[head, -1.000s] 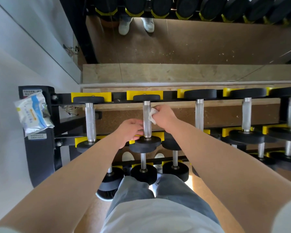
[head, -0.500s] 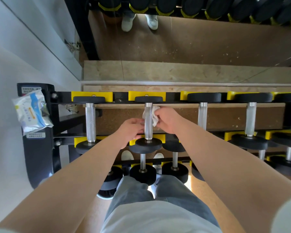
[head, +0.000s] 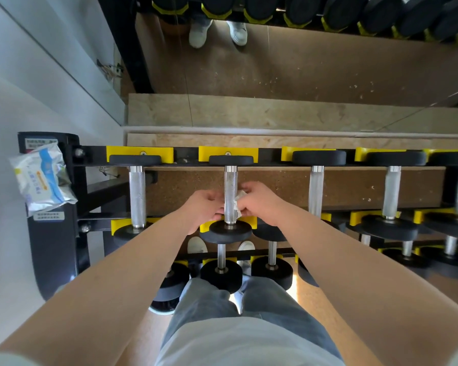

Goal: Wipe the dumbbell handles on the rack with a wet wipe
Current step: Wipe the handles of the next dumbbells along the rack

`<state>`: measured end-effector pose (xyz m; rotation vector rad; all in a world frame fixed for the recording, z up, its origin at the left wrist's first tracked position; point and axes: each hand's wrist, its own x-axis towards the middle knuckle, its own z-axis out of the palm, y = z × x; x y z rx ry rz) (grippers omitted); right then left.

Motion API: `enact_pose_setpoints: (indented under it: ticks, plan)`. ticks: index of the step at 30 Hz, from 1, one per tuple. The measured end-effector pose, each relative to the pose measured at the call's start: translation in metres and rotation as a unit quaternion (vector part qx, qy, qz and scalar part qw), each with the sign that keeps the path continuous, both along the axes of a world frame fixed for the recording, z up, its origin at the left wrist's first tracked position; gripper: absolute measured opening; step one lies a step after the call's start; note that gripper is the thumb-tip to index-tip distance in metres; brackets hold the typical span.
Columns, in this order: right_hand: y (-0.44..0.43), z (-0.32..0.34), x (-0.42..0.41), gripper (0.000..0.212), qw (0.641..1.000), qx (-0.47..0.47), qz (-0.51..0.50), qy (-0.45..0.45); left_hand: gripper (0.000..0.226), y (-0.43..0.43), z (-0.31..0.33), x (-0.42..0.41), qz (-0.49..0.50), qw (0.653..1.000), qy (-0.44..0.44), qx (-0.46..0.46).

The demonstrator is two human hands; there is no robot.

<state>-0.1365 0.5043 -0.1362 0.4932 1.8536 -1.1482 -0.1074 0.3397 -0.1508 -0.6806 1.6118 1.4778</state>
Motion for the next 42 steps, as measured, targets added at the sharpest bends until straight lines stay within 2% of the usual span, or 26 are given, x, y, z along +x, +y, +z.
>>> enact_pose_setpoints:
  ticks: [1, 3, 4, 6, 8, 10, 12, 14, 16, 17, 18, 20, 22, 23, 24, 25, 26, 27, 29, 31, 32, 34, 36, 38, 40, 42]
  plan:
    - [0.002, -0.001, 0.001, 0.057, 0.997, -0.035, -0.063, -0.007, 0.024, -0.001, 0.000, -0.001, 0.004, 1.000, 0.001, -0.007]
    - [0.007, -0.007, 0.008, 0.048, 0.996, -0.038, -0.082, 0.003, 0.025, -0.003, -0.003, -0.001, 0.017, 1.000, 0.002, -0.013]
    - [0.008, -0.010, 0.012, 0.038, 0.999, -0.003, -0.042, 0.016, 0.025, -0.003, -0.003, -0.001, 0.021, 1.000, -0.001, -0.012]
    - [0.007, -0.009, 0.015, 0.014, 0.992, 0.076, 0.102, 0.025, 0.024, -0.003, -0.004, 0.001, 0.025, 1.000, -0.007, -0.014]
    - [0.003, -0.004, 0.009, 0.013, 0.959, 0.134, 0.249, 0.007, 0.021, -0.004, -0.002, 0.003, 0.025, 0.999, -0.012, -0.017]
    - [-0.003, 0.005, -0.003, 0.012, 0.945, 0.155, 0.287, -0.032, 0.020, -0.004, 0.002, 0.002, 0.027, 0.999, -0.011, -0.014]
    - [-0.003, 0.007, -0.010, 0.014, 0.974, 0.111, 0.184, -0.078, 0.022, -0.005, 0.005, 0.001, 0.030, 0.999, -0.013, -0.008]
    - [-0.005, 0.005, -0.015, 0.020, 0.995, -0.002, -0.038, -0.088, 0.023, -0.005, 0.006, -0.001, 0.043, 0.999, -0.011, 0.001]
    - [-0.005, 0.000, -0.024, 0.023, 0.960, -0.119, -0.245, -0.064, 0.023, -0.004, 0.006, -0.003, 0.061, 0.998, 0.004, 0.011]
    - [-0.004, -0.004, -0.029, 0.026, 0.941, -0.155, -0.294, -0.059, 0.023, -0.003, 0.004, -0.005, 0.072, 0.997, 0.012, 0.016]
    - [-0.004, -0.006, -0.032, 0.029, 0.938, -0.169, -0.296, -0.058, 0.022, -0.003, 0.003, -0.006, 0.083, 0.996, 0.018, 0.019]
    - [0.001, -0.010, -0.030, 0.026, 0.971, -0.131, -0.194, -0.054, 0.022, -0.001, 0.002, -0.010, 0.101, 0.994, 0.023, 0.022]
    - [0.005, -0.010, -0.022, 0.019, 0.998, -0.019, 0.011, -0.050, 0.023, 0.000, 0.002, -0.012, 0.107, 0.994, 0.018, 0.022]
    - [0.007, -0.011, -0.018, 0.019, 0.988, 0.044, 0.141, -0.046, 0.024, 0.001, 0.002, -0.011, 0.105, 0.994, 0.011, 0.022]
    - [0.007, -0.012, -0.015, 0.020, 0.961, 0.089, 0.258, -0.040, 0.024, 0.002, 0.003, -0.011, 0.100, 0.995, 0.003, 0.022]
    - [0.006, -0.011, -0.013, 0.020, 0.933, 0.118, 0.338, -0.030, 0.025, 0.003, 0.003, -0.009, 0.093, 0.995, -0.004, 0.019]
    - [0.004, -0.012, -0.011, 0.019, 0.923, 0.129, 0.361, -0.017, 0.026, 0.003, 0.003, -0.008, 0.086, 0.996, -0.010, 0.015]
    - [0.004, -0.014, -0.012, 0.020, 0.938, 0.115, 0.327, -0.013, 0.027, 0.004, 0.002, -0.007, 0.083, 0.996, -0.013, 0.014]
    - [0.001, -0.014, -0.018, 0.023, 0.996, -0.004, 0.056, -0.063, 0.027, 0.005, 0.001, -0.005, 0.092, 0.996, -0.011, 0.014]
    - [0.000, -0.016, -0.027, 0.030, 0.969, -0.140, -0.184, -0.085, 0.027, 0.006, 0.001, -0.006, 0.109, 0.994, 0.006, 0.014]
    - [0.000, -0.018, -0.029, 0.034, 0.953, -0.170, -0.233, -0.089, 0.027, 0.006, 0.001, -0.008, 0.119, 0.993, 0.015, 0.017]
    - [0.001, -0.018, -0.027, 0.034, 0.949, -0.183, -0.233, -0.107, 0.026, 0.006, 0.002, -0.010, 0.148, 0.988, 0.014, 0.034]
    - [0.005, -0.014, -0.020, 0.029, 0.978, -0.123, -0.114, -0.124, 0.025, 0.006, 0.004, -0.012, 0.175, 0.983, -0.007, 0.058]
    - [0.008, -0.011, -0.012, 0.026, 0.990, -0.057, 0.015, -0.129, 0.023, 0.006, 0.008, -0.013, 0.166, 0.984, -0.035, 0.063]
    - [0.007, -0.012, -0.011, 0.033, 0.991, -0.062, -0.013, -0.121, 0.022, 0.008, 0.010, -0.013, 0.157, 0.984, -0.057, 0.062]
    - [0.004, -0.010, -0.014, 0.043, 0.979, -0.119, -0.124, -0.106, 0.030, 0.010, 0.010, -0.014, 0.173, 0.980, -0.071, 0.063]
